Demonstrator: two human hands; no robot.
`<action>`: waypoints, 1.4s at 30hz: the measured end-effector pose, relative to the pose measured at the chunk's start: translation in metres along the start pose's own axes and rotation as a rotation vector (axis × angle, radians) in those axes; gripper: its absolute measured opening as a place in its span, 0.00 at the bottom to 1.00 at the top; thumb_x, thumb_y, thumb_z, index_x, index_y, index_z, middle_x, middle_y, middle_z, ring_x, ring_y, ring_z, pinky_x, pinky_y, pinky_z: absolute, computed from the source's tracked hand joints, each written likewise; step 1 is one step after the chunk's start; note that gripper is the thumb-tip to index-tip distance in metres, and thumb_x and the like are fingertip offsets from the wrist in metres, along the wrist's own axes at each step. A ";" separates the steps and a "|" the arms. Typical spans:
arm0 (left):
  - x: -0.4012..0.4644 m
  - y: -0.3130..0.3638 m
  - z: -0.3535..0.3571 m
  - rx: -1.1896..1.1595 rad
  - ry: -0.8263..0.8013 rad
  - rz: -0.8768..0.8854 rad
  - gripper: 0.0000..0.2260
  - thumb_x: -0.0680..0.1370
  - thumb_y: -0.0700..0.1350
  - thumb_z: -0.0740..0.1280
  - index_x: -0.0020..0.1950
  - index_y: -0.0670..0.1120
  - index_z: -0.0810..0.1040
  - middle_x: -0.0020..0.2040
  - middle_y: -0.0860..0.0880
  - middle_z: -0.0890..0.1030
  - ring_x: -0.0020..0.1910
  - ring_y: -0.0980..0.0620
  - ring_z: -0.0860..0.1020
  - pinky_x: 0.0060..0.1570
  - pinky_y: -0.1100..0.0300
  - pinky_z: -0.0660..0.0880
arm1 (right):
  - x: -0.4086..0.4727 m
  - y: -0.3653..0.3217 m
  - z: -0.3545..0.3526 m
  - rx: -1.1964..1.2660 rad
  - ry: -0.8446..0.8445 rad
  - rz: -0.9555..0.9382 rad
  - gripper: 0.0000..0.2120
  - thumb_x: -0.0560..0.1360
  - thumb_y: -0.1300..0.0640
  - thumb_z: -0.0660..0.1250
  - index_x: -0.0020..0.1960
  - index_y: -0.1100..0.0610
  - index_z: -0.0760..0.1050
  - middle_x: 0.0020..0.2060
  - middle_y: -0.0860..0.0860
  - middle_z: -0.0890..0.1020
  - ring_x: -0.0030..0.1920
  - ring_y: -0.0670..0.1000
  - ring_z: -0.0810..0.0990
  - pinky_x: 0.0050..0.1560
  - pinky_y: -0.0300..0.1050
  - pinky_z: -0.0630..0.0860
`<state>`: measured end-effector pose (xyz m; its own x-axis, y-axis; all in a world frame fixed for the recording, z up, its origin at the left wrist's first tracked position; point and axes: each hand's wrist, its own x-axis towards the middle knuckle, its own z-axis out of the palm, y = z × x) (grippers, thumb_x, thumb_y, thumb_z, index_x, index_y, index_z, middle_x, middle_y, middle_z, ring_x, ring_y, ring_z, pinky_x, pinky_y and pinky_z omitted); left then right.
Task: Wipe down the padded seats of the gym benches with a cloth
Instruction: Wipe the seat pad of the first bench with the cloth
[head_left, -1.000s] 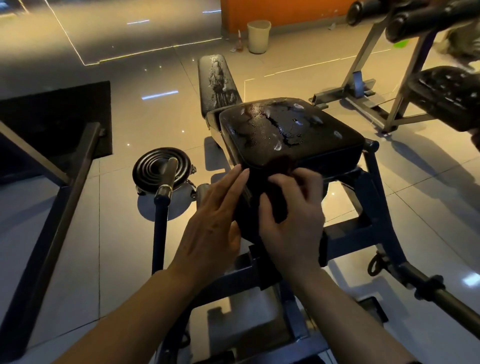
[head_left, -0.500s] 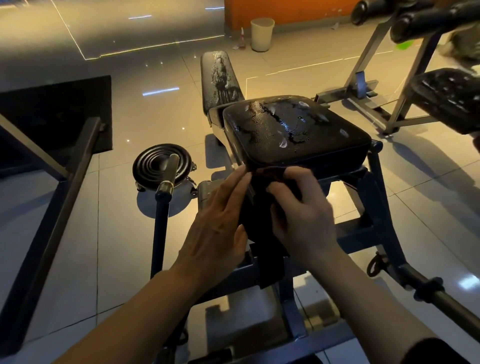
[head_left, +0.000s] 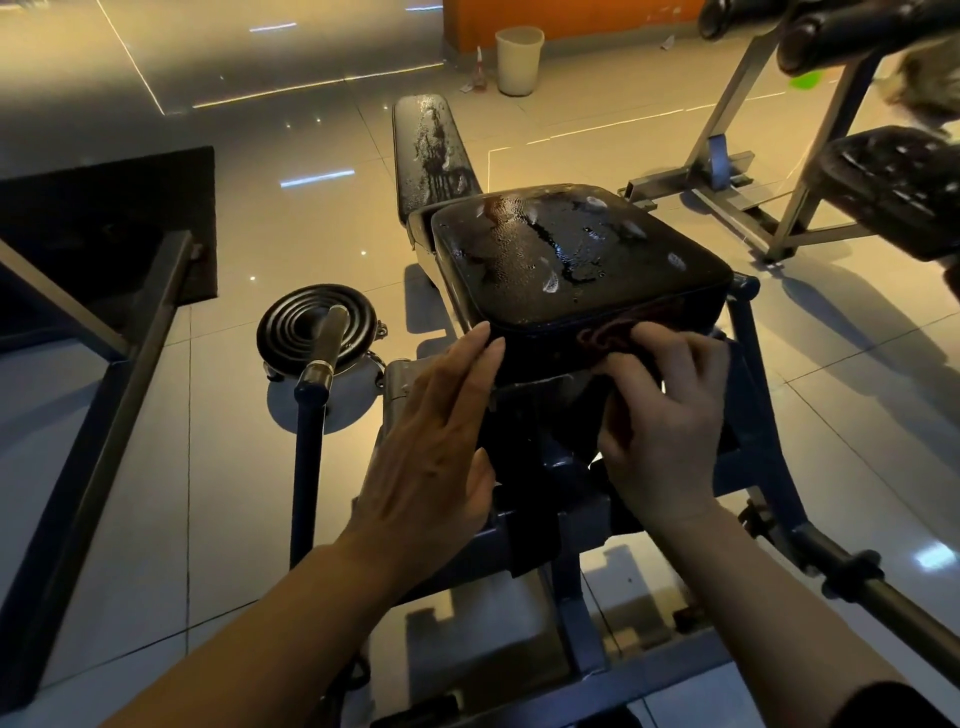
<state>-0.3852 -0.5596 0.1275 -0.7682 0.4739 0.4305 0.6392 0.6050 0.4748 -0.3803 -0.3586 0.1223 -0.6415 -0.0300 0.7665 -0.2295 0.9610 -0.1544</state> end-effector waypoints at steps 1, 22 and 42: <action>0.000 0.000 0.001 -0.002 0.008 -0.001 0.42 0.68 0.33 0.72 0.77 0.46 0.55 0.77 0.48 0.54 0.75 0.49 0.58 0.63 0.44 0.74 | -0.001 -0.004 0.000 0.024 0.015 0.032 0.09 0.75 0.60 0.60 0.53 0.60 0.76 0.58 0.55 0.70 0.56 0.60 0.67 0.55 0.39 0.61; 0.009 0.018 0.013 0.077 0.043 0.020 0.44 0.66 0.32 0.74 0.76 0.46 0.55 0.76 0.49 0.55 0.75 0.46 0.57 0.64 0.41 0.72 | -0.001 0.029 0.001 0.027 -0.078 -0.193 0.09 0.77 0.58 0.61 0.56 0.58 0.72 0.59 0.56 0.72 0.56 0.60 0.68 0.45 0.46 0.74; 0.028 0.039 0.036 0.180 0.182 -0.093 0.41 0.66 0.34 0.74 0.74 0.43 0.58 0.73 0.44 0.58 0.74 0.42 0.58 0.64 0.34 0.67 | 0.011 0.037 -0.006 0.122 -0.029 0.090 0.14 0.71 0.58 0.64 0.57 0.54 0.68 0.60 0.55 0.67 0.58 0.60 0.66 0.55 0.40 0.62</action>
<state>-0.3835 -0.4994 0.1304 -0.7940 0.2977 0.5300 0.5369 0.7524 0.3817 -0.3918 -0.3219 0.1287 -0.6840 0.0449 0.7281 -0.2565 0.9196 -0.2976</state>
